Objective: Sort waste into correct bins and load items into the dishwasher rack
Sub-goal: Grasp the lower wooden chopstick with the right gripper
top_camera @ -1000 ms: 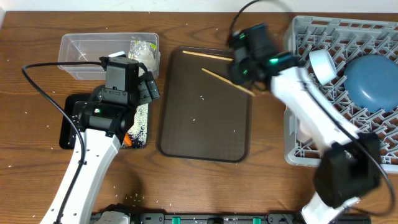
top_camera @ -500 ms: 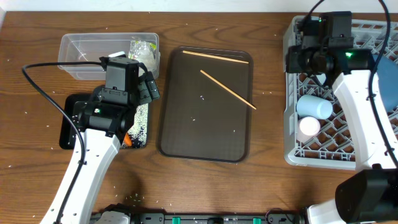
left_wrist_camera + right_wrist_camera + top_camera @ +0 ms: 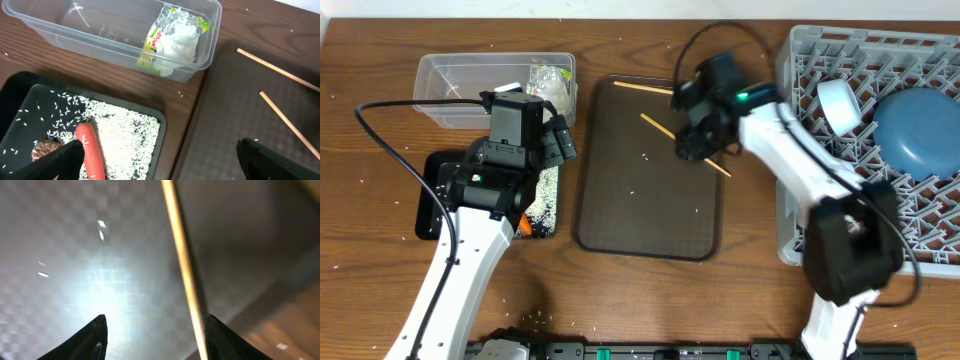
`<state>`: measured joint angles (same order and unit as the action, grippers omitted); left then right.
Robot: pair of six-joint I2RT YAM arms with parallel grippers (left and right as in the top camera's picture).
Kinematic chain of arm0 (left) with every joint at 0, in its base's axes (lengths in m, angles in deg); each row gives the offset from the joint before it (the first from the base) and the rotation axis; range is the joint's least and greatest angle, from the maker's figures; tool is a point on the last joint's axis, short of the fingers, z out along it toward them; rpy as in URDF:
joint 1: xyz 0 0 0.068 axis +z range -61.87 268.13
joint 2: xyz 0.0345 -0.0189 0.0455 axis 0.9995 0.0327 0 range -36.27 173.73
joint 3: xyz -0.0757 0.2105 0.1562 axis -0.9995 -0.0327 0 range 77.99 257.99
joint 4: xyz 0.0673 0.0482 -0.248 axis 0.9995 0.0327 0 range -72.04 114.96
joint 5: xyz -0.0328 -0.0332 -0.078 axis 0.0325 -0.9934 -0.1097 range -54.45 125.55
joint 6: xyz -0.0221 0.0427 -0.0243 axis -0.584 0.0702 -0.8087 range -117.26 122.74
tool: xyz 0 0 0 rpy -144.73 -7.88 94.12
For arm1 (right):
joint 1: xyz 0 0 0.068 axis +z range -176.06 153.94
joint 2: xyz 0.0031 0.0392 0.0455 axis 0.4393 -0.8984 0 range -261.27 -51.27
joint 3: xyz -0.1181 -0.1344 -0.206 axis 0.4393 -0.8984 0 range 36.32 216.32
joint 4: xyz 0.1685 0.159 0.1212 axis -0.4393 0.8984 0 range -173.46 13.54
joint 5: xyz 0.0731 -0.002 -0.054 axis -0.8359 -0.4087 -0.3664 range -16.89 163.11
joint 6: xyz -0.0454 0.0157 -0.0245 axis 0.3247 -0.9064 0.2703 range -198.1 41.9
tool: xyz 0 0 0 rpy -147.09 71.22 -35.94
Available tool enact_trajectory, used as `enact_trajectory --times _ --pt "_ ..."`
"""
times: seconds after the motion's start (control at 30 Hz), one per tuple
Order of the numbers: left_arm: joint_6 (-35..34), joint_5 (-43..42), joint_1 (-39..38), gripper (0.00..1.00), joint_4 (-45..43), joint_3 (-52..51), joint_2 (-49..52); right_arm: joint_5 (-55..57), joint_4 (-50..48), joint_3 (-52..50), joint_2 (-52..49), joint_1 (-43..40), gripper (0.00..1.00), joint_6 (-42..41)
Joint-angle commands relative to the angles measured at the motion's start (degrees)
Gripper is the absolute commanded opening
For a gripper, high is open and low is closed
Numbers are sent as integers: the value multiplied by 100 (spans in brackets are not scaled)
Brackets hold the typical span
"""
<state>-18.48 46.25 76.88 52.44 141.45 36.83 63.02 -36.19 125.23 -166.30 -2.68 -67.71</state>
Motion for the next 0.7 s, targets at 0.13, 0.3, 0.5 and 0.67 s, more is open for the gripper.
enact_trajectory --times 0.13,0.3,0.5,0.67 --pt "-52 74 24 98 2 79 31 289 142 22 -422 -15 56 127" --pt "-52 74 24 98 2 79 31 629 164 22 -577 -20 56 127" --pt "-52 74 24 98 2 79 31 693 157 20 -802 -20 53 127" --pt "-52 72 24 98 2 79 31 691 129 20 -852 -28 47 125"
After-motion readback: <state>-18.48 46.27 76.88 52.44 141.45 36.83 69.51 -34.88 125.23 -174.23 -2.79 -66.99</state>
